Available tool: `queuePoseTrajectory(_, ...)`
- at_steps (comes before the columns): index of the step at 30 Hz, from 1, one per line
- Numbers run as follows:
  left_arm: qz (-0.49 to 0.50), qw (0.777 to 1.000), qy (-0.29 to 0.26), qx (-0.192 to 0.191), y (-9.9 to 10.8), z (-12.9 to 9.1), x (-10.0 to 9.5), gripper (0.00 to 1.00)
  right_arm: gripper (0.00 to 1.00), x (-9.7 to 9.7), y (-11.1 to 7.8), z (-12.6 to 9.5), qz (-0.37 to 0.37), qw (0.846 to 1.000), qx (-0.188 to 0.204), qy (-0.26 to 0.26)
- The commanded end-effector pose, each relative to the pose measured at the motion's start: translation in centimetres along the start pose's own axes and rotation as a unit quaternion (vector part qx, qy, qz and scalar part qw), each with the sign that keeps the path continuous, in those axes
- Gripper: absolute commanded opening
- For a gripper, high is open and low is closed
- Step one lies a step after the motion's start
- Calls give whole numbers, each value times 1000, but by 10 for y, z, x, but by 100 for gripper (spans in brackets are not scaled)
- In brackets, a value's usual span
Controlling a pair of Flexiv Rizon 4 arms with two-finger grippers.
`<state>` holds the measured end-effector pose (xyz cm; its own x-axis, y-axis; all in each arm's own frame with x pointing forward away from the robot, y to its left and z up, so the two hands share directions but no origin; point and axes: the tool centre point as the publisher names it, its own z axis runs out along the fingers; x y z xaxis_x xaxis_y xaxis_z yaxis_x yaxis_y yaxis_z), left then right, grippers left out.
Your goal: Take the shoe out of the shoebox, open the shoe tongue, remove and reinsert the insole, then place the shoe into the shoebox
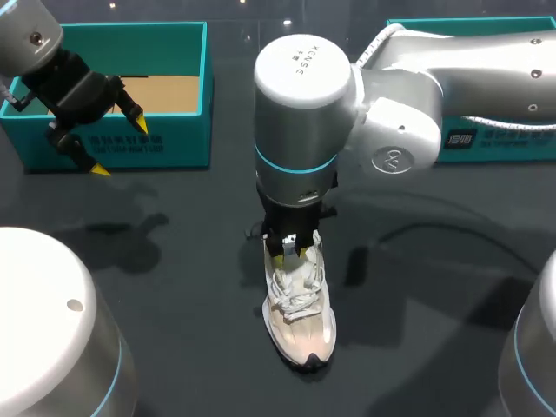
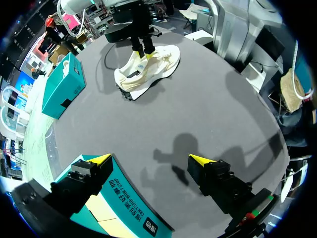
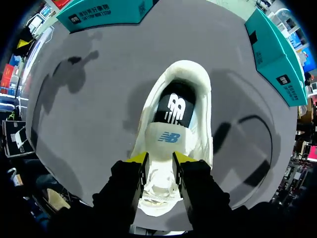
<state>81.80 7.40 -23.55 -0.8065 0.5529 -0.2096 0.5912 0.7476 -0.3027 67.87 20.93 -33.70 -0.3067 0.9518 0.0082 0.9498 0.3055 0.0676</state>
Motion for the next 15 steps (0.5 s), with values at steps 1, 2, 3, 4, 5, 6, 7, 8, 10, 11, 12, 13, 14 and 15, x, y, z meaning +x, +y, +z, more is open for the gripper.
queuePoseTrajectory(1,0,1000,0,-1,0,0,1,100,33,-5,12,21,-10,1000,1,19)
queuePoseTrajectory(2,0,1000,0,-1,0,0,1,100,33,-7,13,25,-9,1000,4,18)
queuePoseTrajectory(3,0,1000,0,-1,0,0,1,100,33,-8,14,27,-12,1000,3,24)
queuePoseTrajectory(4,0,1000,0,-1,0,0,1,100,33,-9,15,28,-12,1000,5,26)
queuePoseTrajectory(5,0,1000,0,-1,0,0,1,100,33,-9,15,28,-11,1000,8,24)
queuePoseTrajectory(6,0,1000,0,-1,0,0,1,100,33,-8,15,25,-16,1000,3,23)
queuePoseTrajectory(7,0,1000,0,-1,0,0,1,100,34,-8,15,21,-19,1000,2,19)
queuePoseTrajectory(8,0,1000,0,-1,0,0,1,100,34,-8,14,17,-18,1000,2,15)
queuePoseTrajectory(10,0,1000,0,-1,0,0,1,100,35,-7,13,7,-25,1000,-3,6)
queuePoseTrajectory(11,0,1000,0,-1,0,0,1,100,35,-7,12,1,-28,1000,-4,2)
queuePoseTrajectory(12,0,1000,0,-1,0,0,1,100,36,-6,11,-5,-31,999,-4,-2)
queuePoseTrajectory(13,0,1000,0,-1,0,0,1,100,37,-5,11,-12,-41,999,-7,-9)
queuePoseTrajectory(14,0,1000,0,-1,0,0,1,100,39,-5,11,-18,-50,999,-10,-13)
queuePoseTrajectory(15,0,1000,0,-1,0,0,1,100,41,-5,11,-25,-58,998,-9,-20)
